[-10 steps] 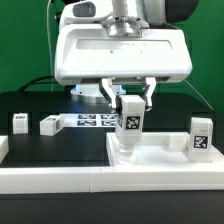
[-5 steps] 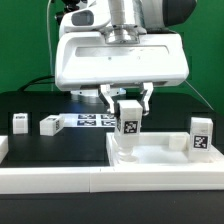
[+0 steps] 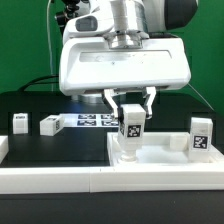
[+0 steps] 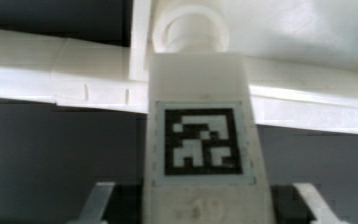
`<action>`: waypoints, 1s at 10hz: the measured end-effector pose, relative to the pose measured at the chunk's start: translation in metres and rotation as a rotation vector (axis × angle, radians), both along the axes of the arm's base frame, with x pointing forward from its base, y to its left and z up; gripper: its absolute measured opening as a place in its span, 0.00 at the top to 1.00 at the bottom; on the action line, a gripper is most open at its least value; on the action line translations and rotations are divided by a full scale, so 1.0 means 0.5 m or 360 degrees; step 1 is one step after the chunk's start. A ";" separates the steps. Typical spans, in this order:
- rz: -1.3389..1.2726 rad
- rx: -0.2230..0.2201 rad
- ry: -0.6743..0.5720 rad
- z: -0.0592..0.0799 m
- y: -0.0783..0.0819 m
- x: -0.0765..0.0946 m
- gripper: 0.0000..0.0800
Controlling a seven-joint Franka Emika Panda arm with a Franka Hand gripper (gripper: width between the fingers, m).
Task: Assemble square table
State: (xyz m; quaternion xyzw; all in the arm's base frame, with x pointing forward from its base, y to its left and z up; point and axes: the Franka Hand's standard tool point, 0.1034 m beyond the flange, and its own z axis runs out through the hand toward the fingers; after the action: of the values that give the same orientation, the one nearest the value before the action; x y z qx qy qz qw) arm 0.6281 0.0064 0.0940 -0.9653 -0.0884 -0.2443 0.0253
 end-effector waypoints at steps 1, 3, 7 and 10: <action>0.0003 0.0001 0.0006 -0.005 0.003 -0.002 0.64; 0.0001 0.0002 0.0014 -0.013 0.001 -0.005 0.64; -0.0013 -0.0010 -0.0016 -0.019 -0.004 -0.004 0.64; -0.0035 -0.0046 -0.0098 -0.020 -0.009 -0.008 0.64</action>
Offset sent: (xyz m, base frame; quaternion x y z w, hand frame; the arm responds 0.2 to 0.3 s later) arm 0.0012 0.0012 -0.0064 0.0087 0.0131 -0.0034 0.9999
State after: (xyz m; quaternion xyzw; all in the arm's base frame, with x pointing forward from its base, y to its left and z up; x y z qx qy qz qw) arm 0.6240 0.0021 0.0842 -0.9586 -0.0820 -0.2727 0.0059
